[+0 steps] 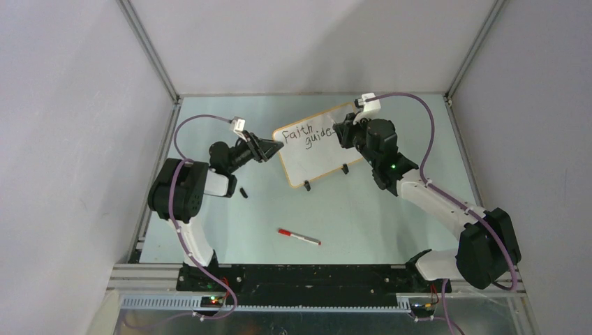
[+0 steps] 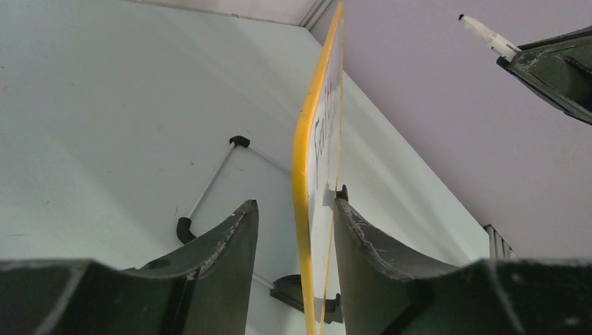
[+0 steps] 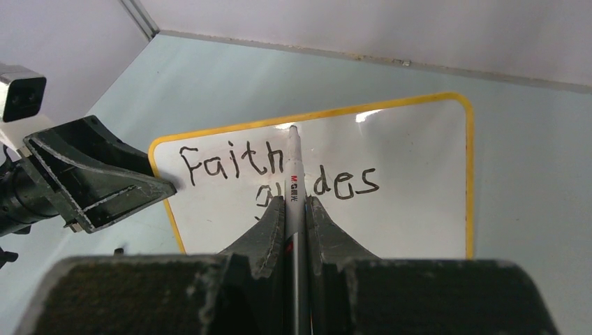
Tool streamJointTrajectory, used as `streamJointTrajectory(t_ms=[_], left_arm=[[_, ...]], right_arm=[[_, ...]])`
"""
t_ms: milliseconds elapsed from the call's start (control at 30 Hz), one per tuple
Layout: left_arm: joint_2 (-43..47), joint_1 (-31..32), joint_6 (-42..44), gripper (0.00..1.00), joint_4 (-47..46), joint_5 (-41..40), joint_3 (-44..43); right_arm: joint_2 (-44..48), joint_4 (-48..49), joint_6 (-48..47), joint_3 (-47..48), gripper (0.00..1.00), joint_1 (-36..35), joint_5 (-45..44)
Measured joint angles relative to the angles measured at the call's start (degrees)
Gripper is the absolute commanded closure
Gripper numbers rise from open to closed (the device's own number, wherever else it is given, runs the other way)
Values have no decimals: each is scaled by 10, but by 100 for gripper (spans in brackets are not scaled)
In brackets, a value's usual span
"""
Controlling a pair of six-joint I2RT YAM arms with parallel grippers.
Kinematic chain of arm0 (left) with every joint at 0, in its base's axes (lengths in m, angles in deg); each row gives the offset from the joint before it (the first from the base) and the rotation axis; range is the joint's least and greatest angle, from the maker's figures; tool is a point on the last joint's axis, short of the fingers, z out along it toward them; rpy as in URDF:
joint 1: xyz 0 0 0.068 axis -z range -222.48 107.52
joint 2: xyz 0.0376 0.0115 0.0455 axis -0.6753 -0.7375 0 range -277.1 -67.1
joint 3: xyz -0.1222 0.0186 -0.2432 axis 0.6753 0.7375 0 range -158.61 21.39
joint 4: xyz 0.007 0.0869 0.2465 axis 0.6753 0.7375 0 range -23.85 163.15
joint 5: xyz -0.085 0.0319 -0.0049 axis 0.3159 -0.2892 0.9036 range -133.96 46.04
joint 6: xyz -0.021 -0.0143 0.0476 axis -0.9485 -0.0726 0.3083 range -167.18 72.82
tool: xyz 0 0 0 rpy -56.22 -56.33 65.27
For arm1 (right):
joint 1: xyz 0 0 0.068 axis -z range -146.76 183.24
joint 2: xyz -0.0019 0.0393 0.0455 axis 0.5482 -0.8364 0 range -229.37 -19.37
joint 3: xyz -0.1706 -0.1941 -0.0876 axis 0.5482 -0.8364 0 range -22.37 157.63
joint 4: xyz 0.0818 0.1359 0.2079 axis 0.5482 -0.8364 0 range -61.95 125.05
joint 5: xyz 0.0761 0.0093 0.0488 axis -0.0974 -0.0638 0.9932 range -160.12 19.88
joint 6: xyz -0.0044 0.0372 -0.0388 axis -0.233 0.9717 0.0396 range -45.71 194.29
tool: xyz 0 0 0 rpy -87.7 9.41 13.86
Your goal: Write a sentence on the whiteboard
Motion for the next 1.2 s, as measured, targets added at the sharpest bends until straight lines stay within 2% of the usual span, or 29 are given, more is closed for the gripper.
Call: streamJointTrajectory(t_ms=[167, 367, 433, 467, 533, 1200], left_arm=[[-2, 0, 0, 56, 13, 2, -4], [-5, 0, 1, 67, 21, 5, -9], [-5, 0, 1, 78, 23, 6, -9], [-5, 0, 1, 88, 23, 8, -10], [-5, 0, 2, 99, 25, 14, -13], [-26, -1, -30, 100, 16, 51, -42]], right_arm=[[-2, 0, 0, 0, 100, 0, 6], [-12, -12, 5, 0, 100, -8, 8], [-15, -15, 5, 0, 100, -16, 6], [-16, -17, 5, 0, 100, -21, 5], [-16, -23, 6, 0, 100, -30, 1], [2, -45, 9, -23, 100, -36, -22]])
